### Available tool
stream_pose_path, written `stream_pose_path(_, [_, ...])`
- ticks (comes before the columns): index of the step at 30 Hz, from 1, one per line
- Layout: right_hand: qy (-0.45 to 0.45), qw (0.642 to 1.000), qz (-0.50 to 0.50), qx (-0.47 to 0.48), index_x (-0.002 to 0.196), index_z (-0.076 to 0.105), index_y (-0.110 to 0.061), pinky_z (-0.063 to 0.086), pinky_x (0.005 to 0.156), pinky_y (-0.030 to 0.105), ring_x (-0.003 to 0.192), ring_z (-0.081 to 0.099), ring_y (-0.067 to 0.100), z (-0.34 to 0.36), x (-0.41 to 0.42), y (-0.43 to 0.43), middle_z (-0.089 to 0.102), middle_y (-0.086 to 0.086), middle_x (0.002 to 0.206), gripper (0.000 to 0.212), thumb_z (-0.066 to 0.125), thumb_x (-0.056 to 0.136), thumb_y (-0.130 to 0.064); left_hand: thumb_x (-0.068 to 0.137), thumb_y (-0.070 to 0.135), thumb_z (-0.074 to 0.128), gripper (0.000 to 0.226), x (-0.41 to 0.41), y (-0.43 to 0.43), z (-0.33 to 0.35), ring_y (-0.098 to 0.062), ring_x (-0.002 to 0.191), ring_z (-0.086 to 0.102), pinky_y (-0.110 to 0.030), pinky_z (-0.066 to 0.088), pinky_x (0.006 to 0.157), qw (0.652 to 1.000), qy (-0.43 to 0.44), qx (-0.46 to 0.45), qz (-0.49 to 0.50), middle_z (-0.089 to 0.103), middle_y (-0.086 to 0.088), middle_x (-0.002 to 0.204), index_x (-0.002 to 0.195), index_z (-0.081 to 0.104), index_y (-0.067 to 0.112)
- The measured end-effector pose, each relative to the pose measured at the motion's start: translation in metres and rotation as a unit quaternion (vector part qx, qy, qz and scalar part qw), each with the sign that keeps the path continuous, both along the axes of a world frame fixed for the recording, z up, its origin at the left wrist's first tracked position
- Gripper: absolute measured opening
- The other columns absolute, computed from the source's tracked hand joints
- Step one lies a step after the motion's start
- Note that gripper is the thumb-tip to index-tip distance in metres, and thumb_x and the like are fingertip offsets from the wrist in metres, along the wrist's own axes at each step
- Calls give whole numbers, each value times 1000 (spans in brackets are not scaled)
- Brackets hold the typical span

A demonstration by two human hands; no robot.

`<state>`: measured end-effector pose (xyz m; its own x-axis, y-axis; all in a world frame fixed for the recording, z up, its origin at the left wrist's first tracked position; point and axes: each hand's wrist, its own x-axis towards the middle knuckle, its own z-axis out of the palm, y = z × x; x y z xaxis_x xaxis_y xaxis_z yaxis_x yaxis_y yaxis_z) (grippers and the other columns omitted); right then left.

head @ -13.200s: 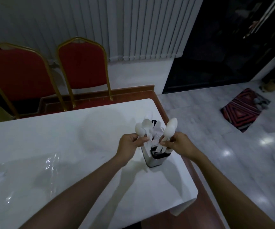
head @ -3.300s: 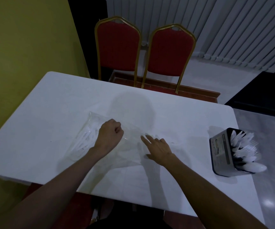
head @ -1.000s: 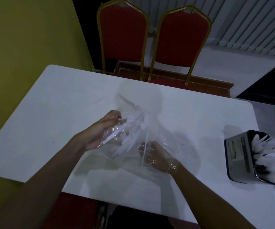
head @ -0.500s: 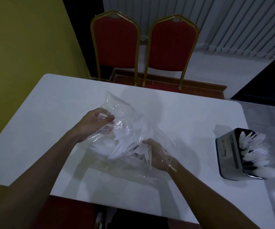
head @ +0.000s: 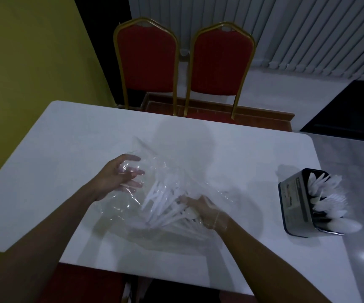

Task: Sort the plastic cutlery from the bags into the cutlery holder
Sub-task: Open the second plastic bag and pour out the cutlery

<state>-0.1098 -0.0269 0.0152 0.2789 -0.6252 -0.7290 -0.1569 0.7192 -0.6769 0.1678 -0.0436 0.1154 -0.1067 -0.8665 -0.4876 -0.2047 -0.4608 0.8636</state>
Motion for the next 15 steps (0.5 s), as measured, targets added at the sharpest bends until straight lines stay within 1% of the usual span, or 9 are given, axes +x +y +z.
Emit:
stream_pose_path(1, [18,1000,-7,-9,86,73,1,52,60,30,64,65,24,1,-5,0,69,18,80,35,77,78,-33,93,4,56,31,4,1,-6,-37,87,71,-48,58,76,1000,-9,6,22,70,-11,111,119,53,21])
stream_pose_path(3, [45,998,-44,1,86,72,4,53,67,37,72,66,30,-5,-14,-1,70,22,86,36,82,74,-28,92,5,57,29,13,4,-17,-35,84,72,-44,60,72,998,-24,21,62,70,-12,110,118,54,19])
stream_pose_path(5, [82,994,-73,11,90,70,8,54,59,30,67,67,27,-10,-28,-1,70,19,82,34,82,74,-20,91,6,59,29,21,8,-25,-33,81,72,-40,60,68,995,-37,37,89,71,-11,107,117,54,18])
stream_pose_path(6, [86,992,-88,9,90,70,7,54,54,27,62,66,23,-9,-36,1,69,16,78,28,81,76,-14,91,6,60,28,25,10,-29,-32,80,73,-38,60,68,993,-41,44,98,72,-10,106,116,55,18])
stream_pose_path(9, [76,986,-146,-2,80,69,2,52,48,24,50,64,17,-11,-61,4,68,13,67,8,76,77,-1,90,6,61,28,32,15,-36,-29,77,73,-33,59,64,991,-49,52,111,73,-8,103,114,56,19])
stream_pose_path(11, [114,978,-173,-13,76,69,1,51,44,23,45,63,16,-15,-77,3,66,12,62,7,75,78,-1,89,6,62,29,35,17,-39,-29,76,73,-30,59,62,991,-51,48,111,74,-8,100,115,57,18])
stream_pose_path(12, [130,974,-186,-12,76,69,2,53,47,25,47,64,18,-16,-84,3,67,13,62,8,76,78,-2,89,5,62,30,36,18,-40,-29,75,73,-30,58,62,991,-52,47,112,74,-8,100,115,56,18])
stream_pose_path(13, [144,969,-198,-13,80,70,4,56,54,29,53,66,22,-20,-92,2,68,14,66,10,77,77,-4,89,5,62,29,36,18,-42,-28,74,73,-29,57,63,991,-54,45,112,74,-9,100,115,56,17])
stream_pose_path(15, [185,957,-222,-13,92,72,4,58,77,42,75,69,30,-28,-105,2,71,19,84,24,80,75,-10,89,4,62,28,36,19,-43,-26,71,73,-26,54,60,991,-60,42,115,73,-11,100,114,56,16])
